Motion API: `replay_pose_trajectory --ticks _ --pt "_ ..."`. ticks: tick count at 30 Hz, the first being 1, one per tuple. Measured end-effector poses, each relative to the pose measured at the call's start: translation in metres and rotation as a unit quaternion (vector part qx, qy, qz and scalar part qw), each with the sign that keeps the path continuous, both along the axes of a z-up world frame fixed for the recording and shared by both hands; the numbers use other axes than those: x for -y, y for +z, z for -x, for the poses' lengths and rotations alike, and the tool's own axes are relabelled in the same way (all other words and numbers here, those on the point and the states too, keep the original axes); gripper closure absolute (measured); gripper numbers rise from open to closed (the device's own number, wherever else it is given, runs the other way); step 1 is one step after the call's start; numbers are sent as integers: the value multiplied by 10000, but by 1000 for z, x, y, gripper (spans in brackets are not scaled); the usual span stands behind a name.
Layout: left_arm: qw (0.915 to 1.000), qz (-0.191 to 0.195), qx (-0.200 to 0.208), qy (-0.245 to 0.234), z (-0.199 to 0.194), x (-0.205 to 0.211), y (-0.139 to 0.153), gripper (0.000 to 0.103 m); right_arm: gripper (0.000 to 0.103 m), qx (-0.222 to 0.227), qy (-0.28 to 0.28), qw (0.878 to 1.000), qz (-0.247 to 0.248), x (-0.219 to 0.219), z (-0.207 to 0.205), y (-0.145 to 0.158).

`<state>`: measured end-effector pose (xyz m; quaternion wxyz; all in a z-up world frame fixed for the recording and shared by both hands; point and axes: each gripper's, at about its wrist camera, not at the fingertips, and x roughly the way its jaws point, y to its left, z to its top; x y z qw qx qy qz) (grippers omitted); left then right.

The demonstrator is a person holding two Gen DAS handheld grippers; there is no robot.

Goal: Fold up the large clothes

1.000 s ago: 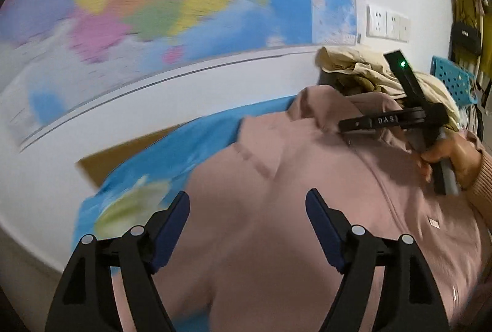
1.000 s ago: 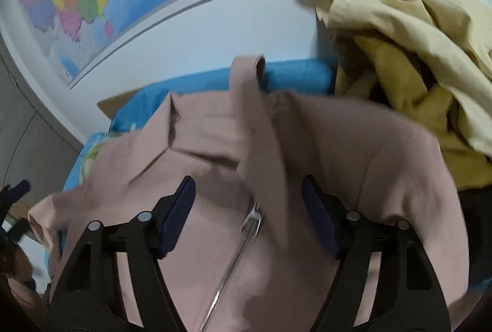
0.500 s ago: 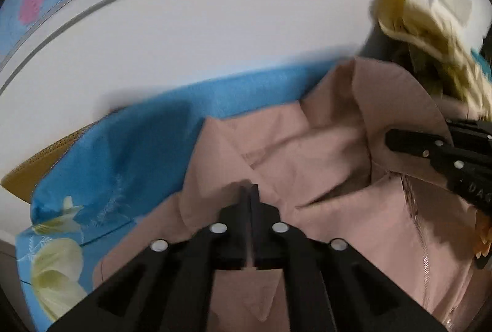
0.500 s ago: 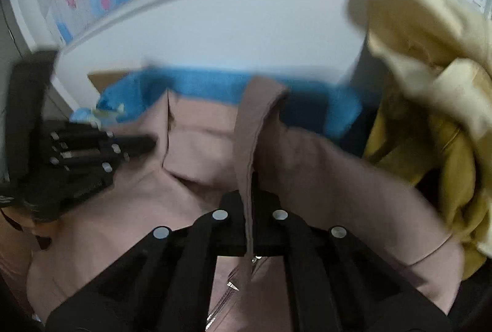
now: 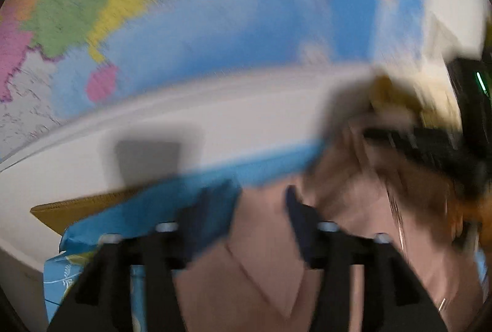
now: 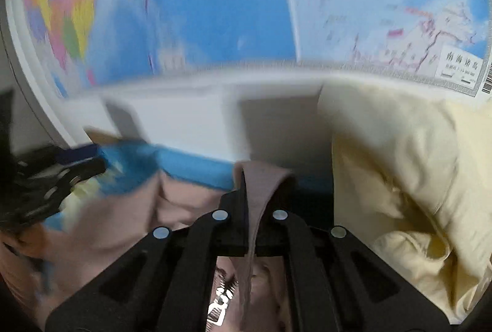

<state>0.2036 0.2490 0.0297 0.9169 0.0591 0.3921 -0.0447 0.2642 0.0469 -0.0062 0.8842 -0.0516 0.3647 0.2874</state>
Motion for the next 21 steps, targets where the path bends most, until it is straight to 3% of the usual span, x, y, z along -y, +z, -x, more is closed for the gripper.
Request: replay_pose_trajectory --ticks 4,8,14,18,19,21 --pt "9960 -750 -297 -374 31 17 -36 36 78 -166 3 9998 60 -1 13 2" --pt "9902 -1299 -313 -417 47 15 -55 31 35 211 -184 9995 133 17 53 18" --pt "9954 -950 -102 14 33 -13 -44 23 38 19 86 9999 120 24 71 9" --pt "9965 -606 -571 41 2 -28 -53 22 44 -523 127 9984 171 29 66 -21" --pt "9956 -670 -652 31 -1 -29 -58 22 44 -717 249 9971 117 32 70 -28" --pt "9937 -841 -724 136 -5 -31 -67 32 40 -866 361 9954 175 35 79 -35"
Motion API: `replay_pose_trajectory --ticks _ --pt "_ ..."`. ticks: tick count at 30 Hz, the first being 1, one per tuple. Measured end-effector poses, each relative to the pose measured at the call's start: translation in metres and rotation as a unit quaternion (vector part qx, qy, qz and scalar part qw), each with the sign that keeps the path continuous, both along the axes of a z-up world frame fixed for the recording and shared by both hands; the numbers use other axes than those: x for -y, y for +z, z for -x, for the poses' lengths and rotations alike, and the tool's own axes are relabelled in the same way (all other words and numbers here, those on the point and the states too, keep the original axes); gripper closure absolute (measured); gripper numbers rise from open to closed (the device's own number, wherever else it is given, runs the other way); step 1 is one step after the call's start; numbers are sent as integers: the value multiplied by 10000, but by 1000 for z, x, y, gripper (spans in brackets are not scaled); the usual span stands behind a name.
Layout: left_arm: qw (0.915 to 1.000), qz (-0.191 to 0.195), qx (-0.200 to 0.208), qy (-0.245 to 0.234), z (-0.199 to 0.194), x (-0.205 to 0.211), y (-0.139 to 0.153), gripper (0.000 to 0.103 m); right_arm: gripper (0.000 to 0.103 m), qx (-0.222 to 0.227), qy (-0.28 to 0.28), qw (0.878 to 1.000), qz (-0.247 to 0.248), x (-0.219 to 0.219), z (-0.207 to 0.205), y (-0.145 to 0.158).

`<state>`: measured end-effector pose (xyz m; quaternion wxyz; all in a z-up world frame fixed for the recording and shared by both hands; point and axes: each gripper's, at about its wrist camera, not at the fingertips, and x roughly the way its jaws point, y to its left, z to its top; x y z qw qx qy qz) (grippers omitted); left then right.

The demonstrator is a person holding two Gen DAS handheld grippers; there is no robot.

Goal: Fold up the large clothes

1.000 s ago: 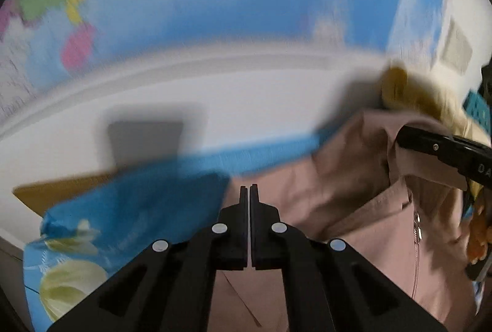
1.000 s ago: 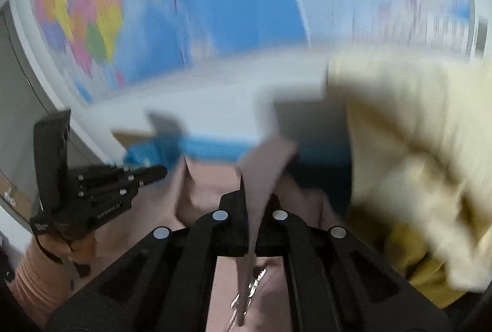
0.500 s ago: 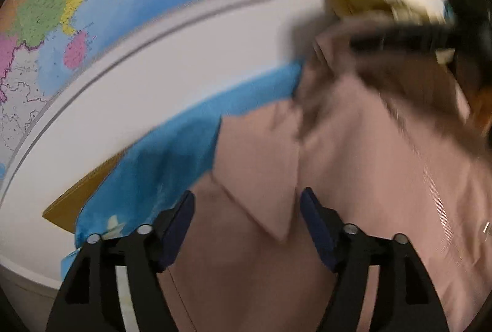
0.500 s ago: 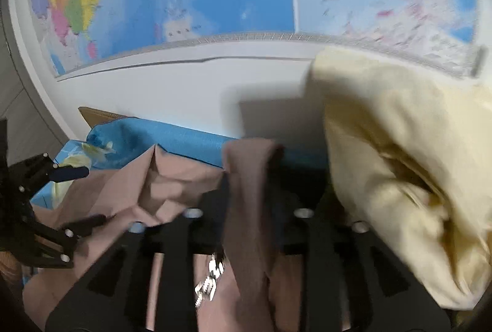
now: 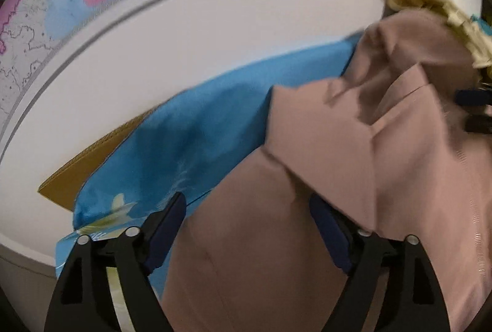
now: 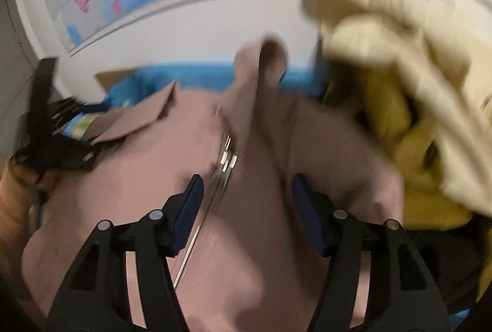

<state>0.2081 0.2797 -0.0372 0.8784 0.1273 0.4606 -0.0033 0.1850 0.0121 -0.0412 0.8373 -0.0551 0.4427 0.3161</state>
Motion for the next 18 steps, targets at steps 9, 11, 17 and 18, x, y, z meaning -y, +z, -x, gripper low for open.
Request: replay_pose_trajectory --ticks 9,11,17,18 --pt "9996 131 168 -169 39 3 23 21 101 142 431 9956 825 -1 24 -24" --pt "9995 43 273 -168 51 9 30 21 102 138 294 9982 506 8 16 -12" --pt "9965 158 816 129 91 4 61 21 102 285 -372 9989 81 25 -12 9" --pt "9957 252 866 205 99 0 65 21 102 311 -395 9985 218 21 -14 2"
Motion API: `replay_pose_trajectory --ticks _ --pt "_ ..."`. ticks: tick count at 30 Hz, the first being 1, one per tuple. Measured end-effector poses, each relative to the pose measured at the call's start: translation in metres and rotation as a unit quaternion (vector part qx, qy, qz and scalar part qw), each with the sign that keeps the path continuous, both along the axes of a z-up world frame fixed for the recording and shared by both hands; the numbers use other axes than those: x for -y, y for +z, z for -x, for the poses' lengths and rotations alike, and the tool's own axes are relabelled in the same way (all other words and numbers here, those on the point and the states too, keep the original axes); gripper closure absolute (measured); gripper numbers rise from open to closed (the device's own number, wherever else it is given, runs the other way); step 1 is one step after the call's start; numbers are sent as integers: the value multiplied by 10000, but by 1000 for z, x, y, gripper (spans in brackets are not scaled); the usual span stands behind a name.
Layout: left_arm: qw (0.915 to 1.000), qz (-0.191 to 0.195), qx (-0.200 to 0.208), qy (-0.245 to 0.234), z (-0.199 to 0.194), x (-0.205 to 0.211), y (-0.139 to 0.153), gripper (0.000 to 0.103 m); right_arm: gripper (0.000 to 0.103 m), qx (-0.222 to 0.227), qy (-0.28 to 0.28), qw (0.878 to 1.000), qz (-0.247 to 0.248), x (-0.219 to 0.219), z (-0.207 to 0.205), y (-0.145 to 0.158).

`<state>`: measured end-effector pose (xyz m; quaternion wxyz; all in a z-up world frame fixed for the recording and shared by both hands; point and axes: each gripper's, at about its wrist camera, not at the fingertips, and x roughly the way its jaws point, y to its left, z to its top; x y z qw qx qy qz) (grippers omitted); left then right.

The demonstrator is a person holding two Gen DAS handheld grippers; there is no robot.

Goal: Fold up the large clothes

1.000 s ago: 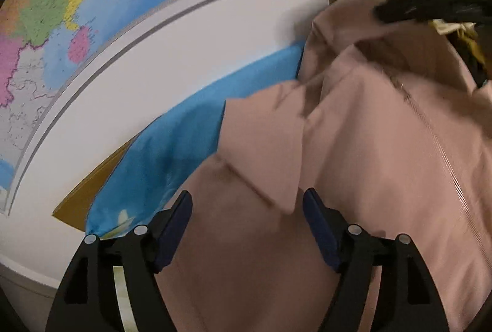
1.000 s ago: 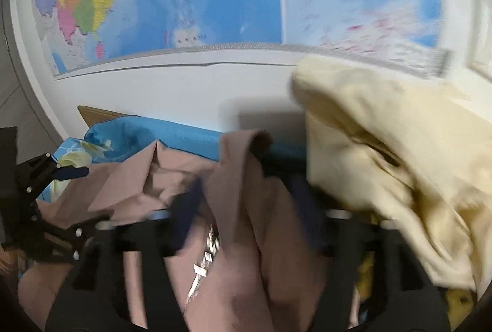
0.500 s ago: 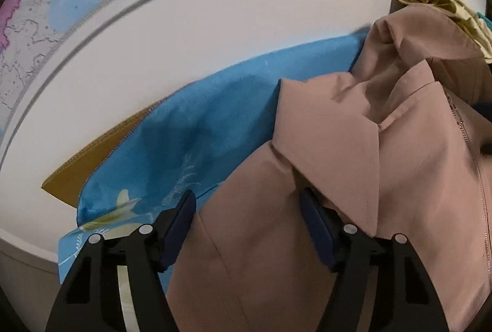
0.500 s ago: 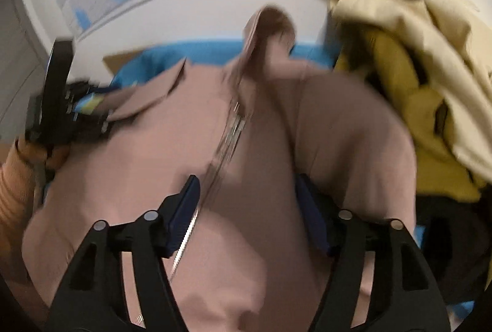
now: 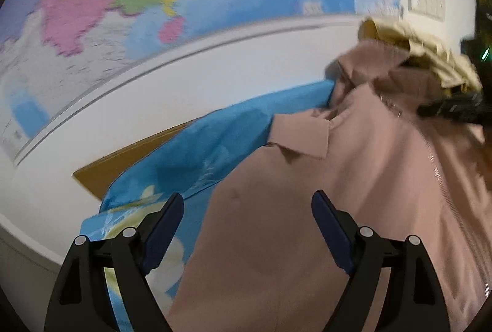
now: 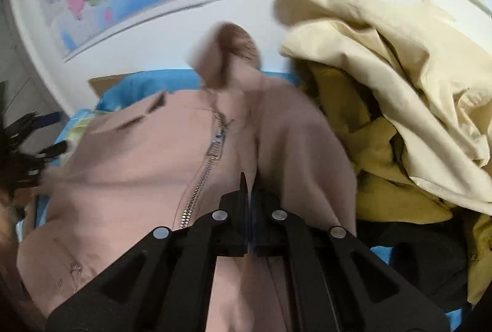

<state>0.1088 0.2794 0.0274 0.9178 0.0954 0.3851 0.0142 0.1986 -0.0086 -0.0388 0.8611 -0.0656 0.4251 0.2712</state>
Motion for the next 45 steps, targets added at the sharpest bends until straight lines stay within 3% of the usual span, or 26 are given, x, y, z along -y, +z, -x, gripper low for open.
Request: replay_pose_trajectory --ticks 3,5,8,10,12,14,17,20,22,26,28,29,30,31,32,33,35,39,40,42,44,45 --pt "9987 493 16 131 30 -12 4 20 102 186 -174 9995 206 3 -4 -8" --pt "9968 790 -42 129 53 -16 4 20 102 37 -354 9993 81 10 -11 -12" --pt "9911 1323 -165 44 95 -22 -8 20 102 158 -363 9987 317 11 0 -10" --pt "9836 1786 -251 -74 130 -27 -18 20 89 138 -311 9992 210 20 17 -2" --pt "9785 2043 -264 -134 160 -29 -26 19 51 200 -130 9997 -85 42 44 16" --pt "9711 2362 -218 -248 190 -32 -32 15 40 342 15 9988 -340 71 79 33" --pt "9617 2693 -254 -448 221 -30 -44 13 28 96 158 9959 -885 127 138 40" --pt "9538 2902 -288 -720 239 -22 -54 7 26 -458 72 9894 -1377 181 186 24" --pt "9452 3096 -397 -961 243 -11 -63 7 25 -708 -52 9861 -1500 193 212 9" --pt "9444 2963 -648 -1270 240 20 -78 7 24 -1154 -159 9813 -1531 188 248 -28" --pt "9468 2815 -597 -1441 236 38 -78 7 22 -1042 -162 9785 -1772 191 253 -34" --pt "9453 2835 -611 -1490 231 45 -78 7 22 -1094 -115 9749 -1934 191 251 -36" --pt "9447 2869 -659 -1448 226 49 -80 16 34 -1197 -23 9685 -2182 190 248 -38" --pt "9452 2875 -699 -1382 221 53 -80 27 51 -1331 100 9620 -2383 186 245 -40" --pt "9453 2872 -794 -1330 217 55 -79 61 90 -1546 231 9528 -2602 181 243 -43" --pt "9409 2998 -904 -1287 216 54 -77 79 93 -1633 258 9492 -2677 178 243 -42" --pt "9218 3583 -996 -1097 218 34 -62 86 94 -1395 420 9449 -2930 181 252 -18" --pt "9058 4104 -681 -807 242 -4 -12 91 95 -495 533 9476 -3110 197 284 52" --pt "9070 4100 -599 -753 249 -10 -1 91 95 -357 575 9497 -3056 197 290 64" --pt "9232 3777 -509 -491 260 -16 14 90 94 -292 567 9622 -2649 193 297 69" --pt "9374 3409 -653 -269 259 -14 8 87 91 -531 436 9711 -2284 189 292 52" --pt "9497 3021 -823 -115 256 -9 -2 84 87 -797 299 9782 -1896 185 288 33"
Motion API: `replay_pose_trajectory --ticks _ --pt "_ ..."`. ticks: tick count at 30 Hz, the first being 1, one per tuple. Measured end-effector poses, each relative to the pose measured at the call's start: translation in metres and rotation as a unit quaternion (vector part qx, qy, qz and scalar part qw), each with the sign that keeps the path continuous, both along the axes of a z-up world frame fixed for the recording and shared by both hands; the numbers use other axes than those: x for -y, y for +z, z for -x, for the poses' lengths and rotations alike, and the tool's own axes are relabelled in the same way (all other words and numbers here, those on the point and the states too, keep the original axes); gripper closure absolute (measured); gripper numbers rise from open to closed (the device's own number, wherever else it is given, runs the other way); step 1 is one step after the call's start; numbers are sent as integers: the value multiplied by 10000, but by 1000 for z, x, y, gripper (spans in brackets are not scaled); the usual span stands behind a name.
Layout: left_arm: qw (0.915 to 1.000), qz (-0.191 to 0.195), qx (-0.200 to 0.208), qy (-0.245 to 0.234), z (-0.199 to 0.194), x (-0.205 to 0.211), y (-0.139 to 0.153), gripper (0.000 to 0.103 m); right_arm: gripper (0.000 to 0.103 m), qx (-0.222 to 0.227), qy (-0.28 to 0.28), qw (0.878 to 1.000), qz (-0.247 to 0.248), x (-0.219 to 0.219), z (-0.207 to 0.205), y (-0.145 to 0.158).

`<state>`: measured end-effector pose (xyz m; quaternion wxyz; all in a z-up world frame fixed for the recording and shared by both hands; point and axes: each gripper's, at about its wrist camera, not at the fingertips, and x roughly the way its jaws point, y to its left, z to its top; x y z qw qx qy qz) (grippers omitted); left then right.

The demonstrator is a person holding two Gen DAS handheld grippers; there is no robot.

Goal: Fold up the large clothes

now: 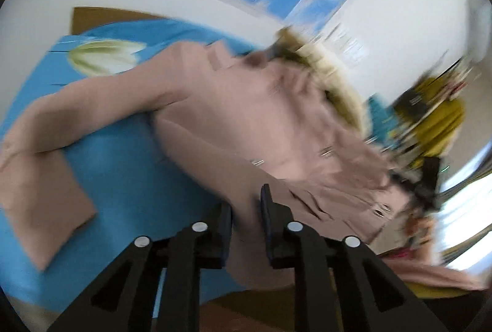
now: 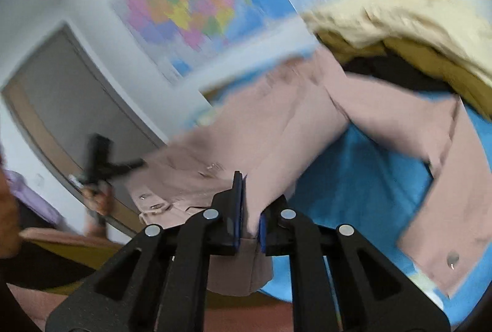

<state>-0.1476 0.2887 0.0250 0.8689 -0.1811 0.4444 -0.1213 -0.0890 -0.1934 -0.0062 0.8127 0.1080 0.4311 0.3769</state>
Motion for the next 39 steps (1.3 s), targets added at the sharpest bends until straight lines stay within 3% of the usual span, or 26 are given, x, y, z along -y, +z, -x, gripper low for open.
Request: replay_pose_trajectory --ticks 1,3,4,5,6,8,10,13,16,18,23,26,27,28,29,36,39 --pt "9989 -400 -250 83 -5 5 -14 81 86 -125 -76 9995 268 -3 -3 -13" --pt "9945 -874 -533 226 -10 7 -31 77 57 -399 -392 9941 929 -1 -7 -35" --pt "9920 -1084 -532 380 -10 4 -34 77 51 -362 -626 9904 1179 4 -8 -37" --pt "9912 -1148 -441 494 -11 0 -31 67 43 -265 -776 9882 1293 6 -8 -34" --pt "9921 -1100 -232 565 -11 -5 -24 52 42 -94 -912 9866 1348 9 -8 -26" --pt "9927 -1079 167 517 -12 -6 -11 40 42 393 -900 9881 1185 5 -6 -3" --pt "9904 -1271 443 320 -26 4 0 36 41 773 -730 9888 1047 -11 -7 13" --pt "9875 -1508 440 77 -58 21 -3 33 41 1146 -134 9859 1210 -68 -22 18" --pt "9835 -1791 229 56 -85 30 -20 34 46 1061 356 9827 1475 -125 -55 -1" --pt "9831 -1831 81 14 -106 31 -33 41 48 929 488 9791 1740 -156 -75 -19" --pt "9834 -1768 -363 203 -134 17 -61 54 51 494 327 9736 2204 -184 -124 -61" --pt "9848 -1670 -354 309 -144 11 -64 55 71 688 324 9693 2336 -195 -134 -67" --pt "9850 -1658 -332 337 -148 9 -64 55 85 577 358 9721 2247 -196 -138 -67" --pt "9849 -1665 -314 348 -149 8 -63 55 89 512 398 9735 2191 -199 -141 -67" --pt "9847 -1678 -295 362 -151 7 -63 55 100 612 341 9709 2291 -200 -143 -65" --pt "9793 -1906 -147 663 -179 -3 -55 55 100 446 -41 9882 1463 -183 -176 -49" --pt "9765 -1971 18 876 -189 -10 -47 56 100 582 -224 9892 1326 -181 -185 -45"
